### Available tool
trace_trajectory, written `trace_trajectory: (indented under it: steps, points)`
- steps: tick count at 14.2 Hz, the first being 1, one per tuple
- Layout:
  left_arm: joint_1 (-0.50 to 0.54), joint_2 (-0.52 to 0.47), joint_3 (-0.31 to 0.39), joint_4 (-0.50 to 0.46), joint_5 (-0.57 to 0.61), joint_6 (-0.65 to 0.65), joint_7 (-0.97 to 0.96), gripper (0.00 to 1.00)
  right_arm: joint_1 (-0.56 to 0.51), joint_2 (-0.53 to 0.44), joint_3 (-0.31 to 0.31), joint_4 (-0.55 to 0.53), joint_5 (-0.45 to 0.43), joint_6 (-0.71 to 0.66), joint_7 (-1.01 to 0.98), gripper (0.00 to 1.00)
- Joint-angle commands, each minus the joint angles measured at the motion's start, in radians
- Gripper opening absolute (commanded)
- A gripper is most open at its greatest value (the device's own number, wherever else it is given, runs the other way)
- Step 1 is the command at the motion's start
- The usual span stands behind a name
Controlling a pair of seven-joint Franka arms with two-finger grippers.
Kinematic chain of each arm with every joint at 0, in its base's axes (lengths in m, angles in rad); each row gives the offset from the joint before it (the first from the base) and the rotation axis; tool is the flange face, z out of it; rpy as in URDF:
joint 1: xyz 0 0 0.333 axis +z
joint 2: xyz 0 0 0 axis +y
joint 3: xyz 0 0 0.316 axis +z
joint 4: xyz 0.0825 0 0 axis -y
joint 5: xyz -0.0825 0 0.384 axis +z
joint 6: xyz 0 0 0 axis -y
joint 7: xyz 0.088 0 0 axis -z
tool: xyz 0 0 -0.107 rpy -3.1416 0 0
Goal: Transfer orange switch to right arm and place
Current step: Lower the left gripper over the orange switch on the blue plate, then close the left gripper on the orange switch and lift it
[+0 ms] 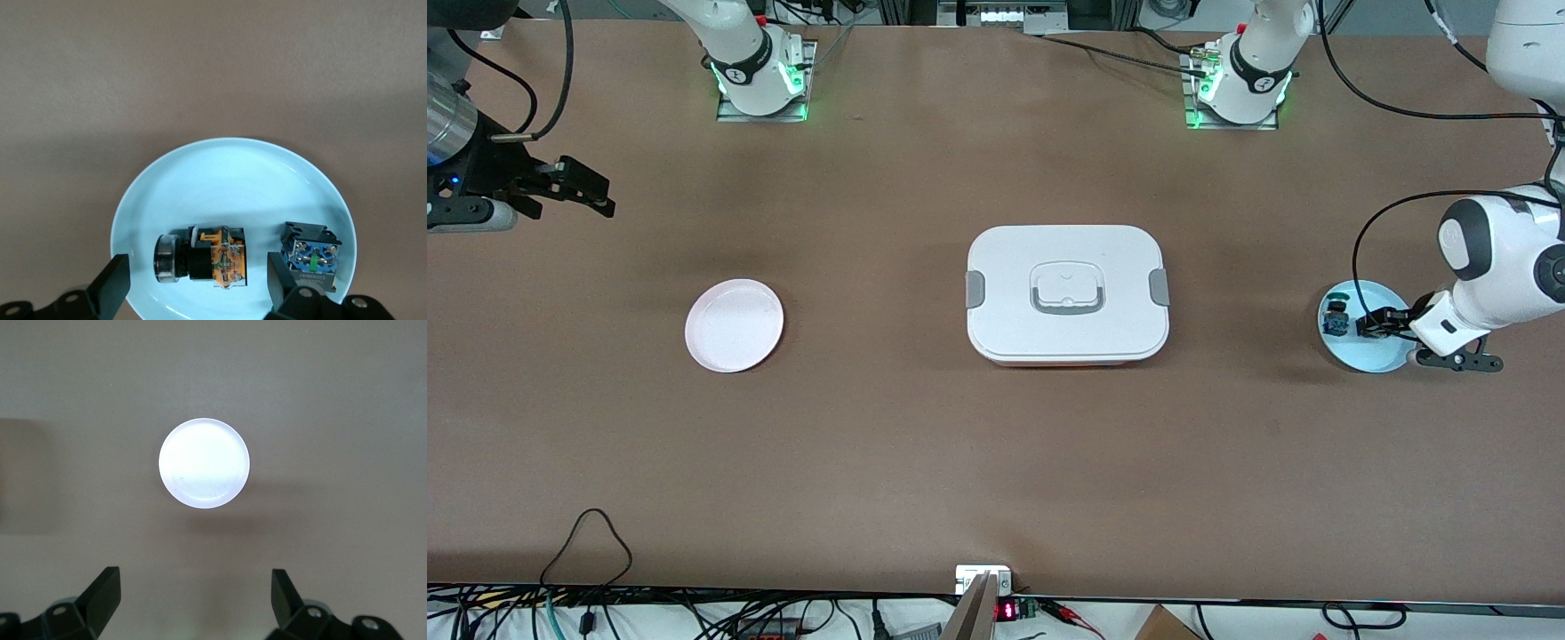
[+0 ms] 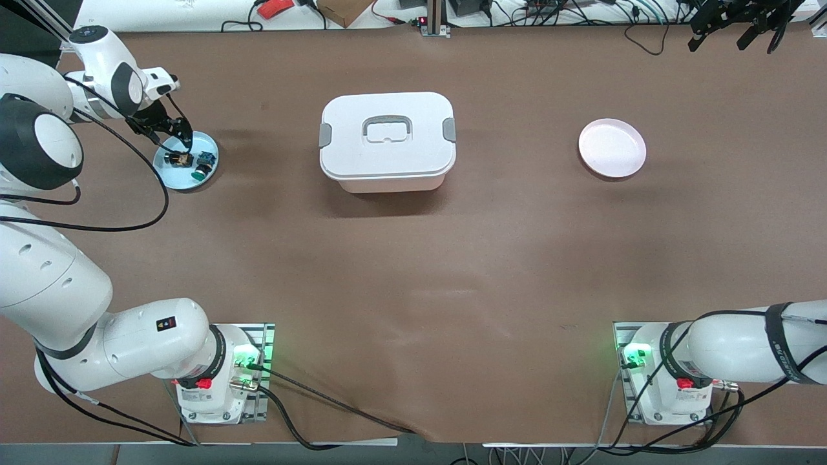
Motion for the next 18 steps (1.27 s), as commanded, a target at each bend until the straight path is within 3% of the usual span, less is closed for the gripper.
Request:
trace_trajectory:
  steps: [1,16,17,18]
  points:
    - [0.017,0.008,-0.011,-0.021,0.008,0.021,0.018,0.91,-0.011,0.010,0.004,0.021,-0.002,-0.012,-0.007,1.00]
    - [0.047,0.068,-0.011,-0.020,0.008,0.064,0.033,0.91,-0.011,0.010,0.005,0.021,-0.002,-0.014,-0.006,1.00]
    - [0.047,0.068,-0.011,-0.020,0.008,0.064,0.033,0.89,-0.011,0.010,0.005,0.021,-0.002,-0.012,-0.007,1.00]
    - [0.047,0.068,-0.011,-0.020,0.008,0.064,0.033,0.81,-0.011,0.010,0.004,0.021,-0.002,-0.012,-0.007,1.00]
